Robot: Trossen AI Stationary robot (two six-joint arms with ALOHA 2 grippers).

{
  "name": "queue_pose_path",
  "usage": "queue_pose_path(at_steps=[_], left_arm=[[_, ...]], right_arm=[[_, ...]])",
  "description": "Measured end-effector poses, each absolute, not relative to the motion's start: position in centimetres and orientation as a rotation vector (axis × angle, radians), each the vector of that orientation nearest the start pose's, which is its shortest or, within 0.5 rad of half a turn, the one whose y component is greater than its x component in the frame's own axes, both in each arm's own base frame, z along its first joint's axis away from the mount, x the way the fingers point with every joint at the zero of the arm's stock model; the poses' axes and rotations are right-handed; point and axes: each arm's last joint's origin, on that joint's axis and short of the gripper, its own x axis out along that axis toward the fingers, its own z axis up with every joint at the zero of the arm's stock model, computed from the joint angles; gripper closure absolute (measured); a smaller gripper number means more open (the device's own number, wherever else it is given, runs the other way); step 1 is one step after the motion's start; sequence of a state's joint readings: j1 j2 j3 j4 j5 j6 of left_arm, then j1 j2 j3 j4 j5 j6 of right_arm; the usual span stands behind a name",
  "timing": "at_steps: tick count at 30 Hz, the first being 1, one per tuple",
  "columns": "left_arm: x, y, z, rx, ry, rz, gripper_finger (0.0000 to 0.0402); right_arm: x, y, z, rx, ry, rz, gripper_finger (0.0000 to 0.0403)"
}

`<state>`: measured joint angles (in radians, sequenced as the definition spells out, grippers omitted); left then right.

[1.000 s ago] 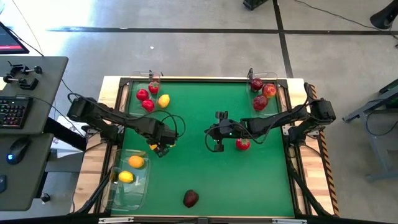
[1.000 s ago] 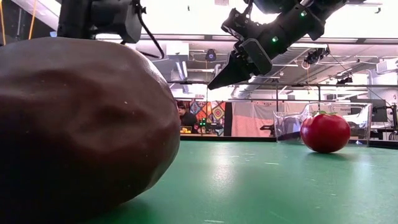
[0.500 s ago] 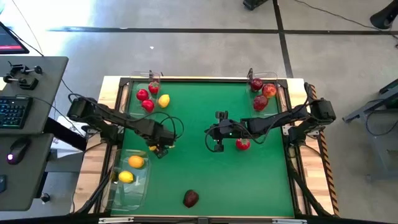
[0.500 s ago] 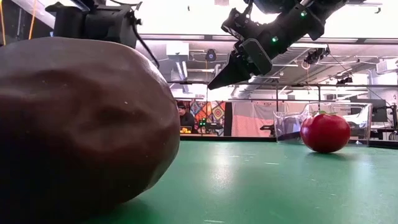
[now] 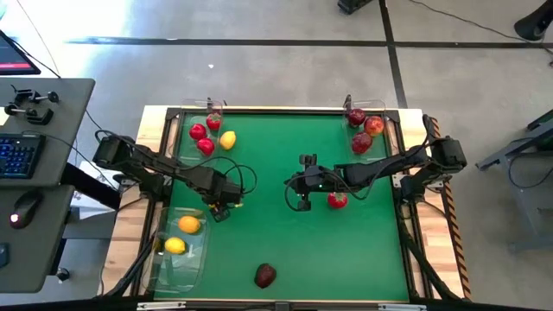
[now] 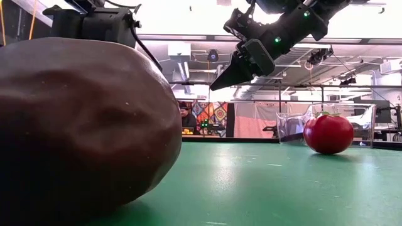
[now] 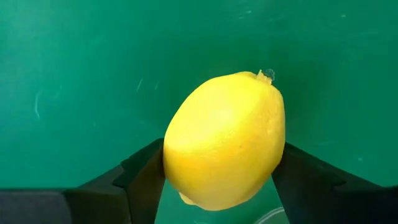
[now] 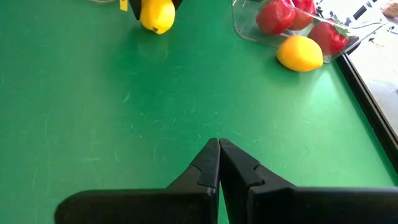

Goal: Sort produce into baskets
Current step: Put the lemon into the bottom bin

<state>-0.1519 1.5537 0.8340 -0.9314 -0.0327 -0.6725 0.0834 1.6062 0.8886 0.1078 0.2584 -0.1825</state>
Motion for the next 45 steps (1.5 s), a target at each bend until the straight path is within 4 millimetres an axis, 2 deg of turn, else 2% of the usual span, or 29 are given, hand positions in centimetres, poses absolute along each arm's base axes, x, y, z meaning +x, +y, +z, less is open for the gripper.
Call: queue_pose_path(at_steps=[3,7,15,20,27,31,37,45], left_arm=[[23.3,-3.8,15.9,-0.328,1.583,0.409,0.0169],[24.5,-4.5,17.5,-0.257,1.537,0.299,0.0171],[26.6,-7.0,23.4,-0.040,1.463,0.038,0.0171],[25.7,-10.2,26.9,0.103,1.485,-0.143,0.0171],[22.8,-14.1,29.7,0.058,1.482,-0.118,0.0171],[20.1,-15.9,29.4,-0.038,1.499,-0.034,0.0172],[15.6,-17.7,27.8,-0.122,1.490,0.063,0.0174],[13.2,-18.3,23.2,-0.104,1.472,0.118,0.0174]], right_arm=[[33.1,2.0,19.7,-0.280,0.616,-0.115,0.0403],[33.1,2.0,19.7,-0.280,0.616,-0.114,0.0403],[33.1,2.0,19.6,-0.281,0.621,-0.114,0.0403],[33.1,2.0,19.6,-0.283,0.630,-0.113,0.0403],[33.0,2.0,19.5,-0.283,0.632,-0.113,0.0403],[33.0,2.0,19.5,-0.281,0.637,-0.113,0.0403],[33.0,2.0,19.5,-0.281,0.638,-0.113,0.0403],[33.0,2.0,19.5,-0.281,0.638,-0.113,0.0403]])
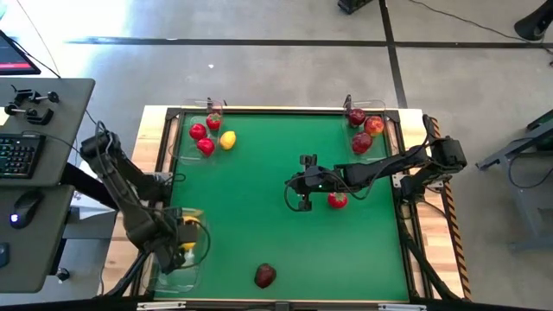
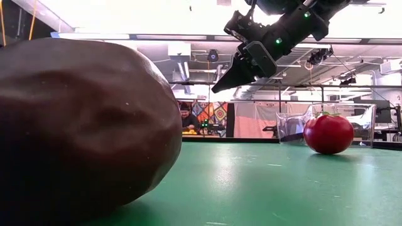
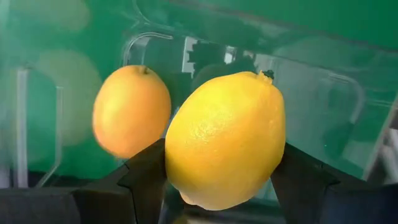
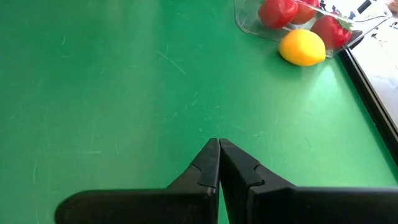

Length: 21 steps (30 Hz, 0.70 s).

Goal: Sort produce into baskets
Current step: Put the lemon into the bottom bin

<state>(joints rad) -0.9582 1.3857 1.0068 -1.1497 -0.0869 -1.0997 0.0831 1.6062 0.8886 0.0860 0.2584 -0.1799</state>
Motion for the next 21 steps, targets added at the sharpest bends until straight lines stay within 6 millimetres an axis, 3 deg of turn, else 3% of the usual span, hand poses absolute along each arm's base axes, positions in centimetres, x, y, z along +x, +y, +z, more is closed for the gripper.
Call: queue_pose_path(at_steps=[5,21], left_arm=[[12.8,-18.3,20.8,-0.120,1.453,0.104,0.0174],[12.9,-17.3,17.6,-0.136,1.443,0.093,0.0174]], right_arm=[[33.0,2.0,19.5,-0.281,0.638,-0.114,0.0403],[33.0,2.0,19.5,-0.281,0.637,-0.113,0.0403]])
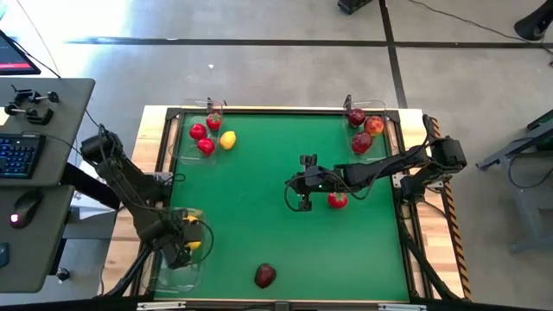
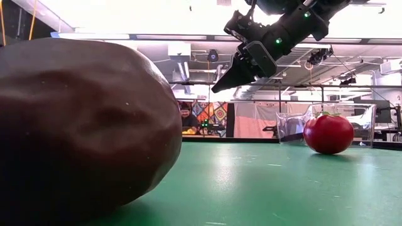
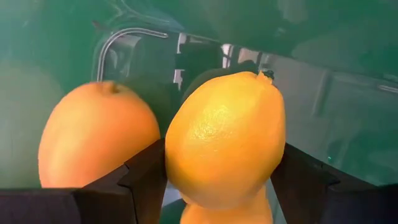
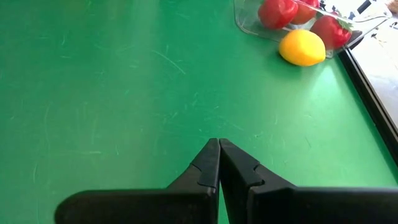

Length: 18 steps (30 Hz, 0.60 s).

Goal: Sort produce into baskets
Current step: Put the lemon into the bottom bin

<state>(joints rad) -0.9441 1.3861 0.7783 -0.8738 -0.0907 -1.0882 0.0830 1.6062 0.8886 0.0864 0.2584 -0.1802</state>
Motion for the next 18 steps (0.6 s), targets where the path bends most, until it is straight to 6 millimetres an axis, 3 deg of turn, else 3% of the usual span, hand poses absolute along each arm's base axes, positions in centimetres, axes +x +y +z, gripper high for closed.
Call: queue_pose_path(at_steps=[18], left_arm=[[13.65,-16.68,17.60,-0.182,1.459,0.123,0.0162]], right_arm=[[33.01,2.01,19.49,-0.282,0.637,-0.113,0.0403]])
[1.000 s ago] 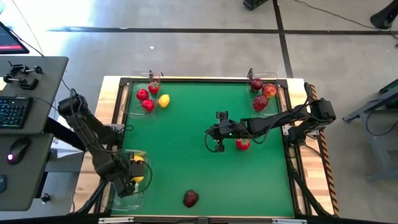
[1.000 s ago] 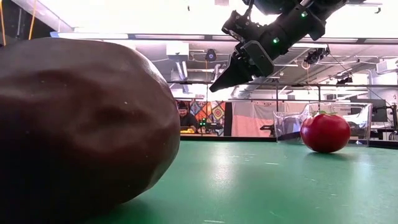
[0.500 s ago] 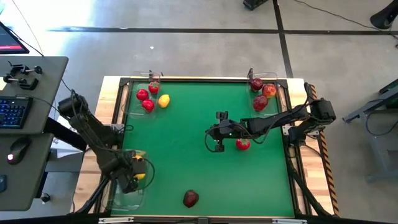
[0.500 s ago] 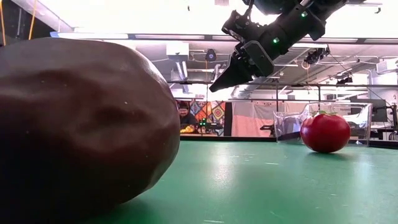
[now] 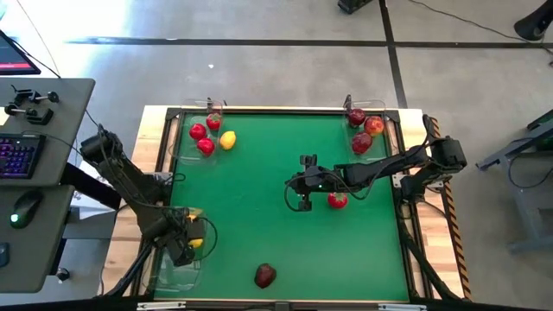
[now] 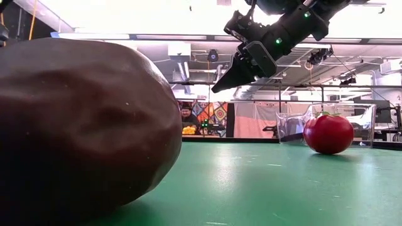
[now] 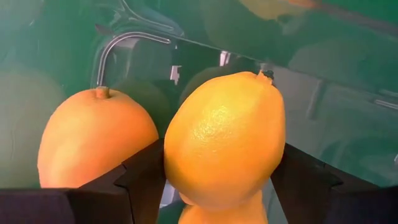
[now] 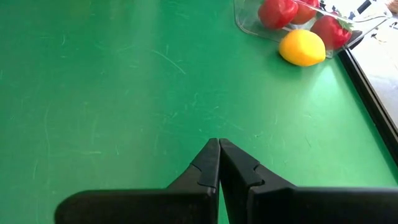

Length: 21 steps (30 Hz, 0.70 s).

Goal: Sort produce into baskets
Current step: Put the lemon into the bottom bin

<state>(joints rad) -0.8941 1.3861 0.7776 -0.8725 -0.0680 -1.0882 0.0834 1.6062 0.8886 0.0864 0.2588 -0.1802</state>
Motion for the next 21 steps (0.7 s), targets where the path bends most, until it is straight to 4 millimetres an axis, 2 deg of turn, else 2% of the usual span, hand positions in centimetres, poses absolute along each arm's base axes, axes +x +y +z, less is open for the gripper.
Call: queue_pose_path(at_steps=[12,21], left_arm=[[14.31,-16.17,17.59,-0.171,1.518,0.044,0.0161],[14.37,-16.09,17.59,-0.173,1.539,0.023,0.0144]], right_arm=[[33.01,2.01,19.49,-0.282,0.637,-0.113,0.0403],[33.01,2.01,19.49,-0.282,0.637,-0.113,0.0403]])
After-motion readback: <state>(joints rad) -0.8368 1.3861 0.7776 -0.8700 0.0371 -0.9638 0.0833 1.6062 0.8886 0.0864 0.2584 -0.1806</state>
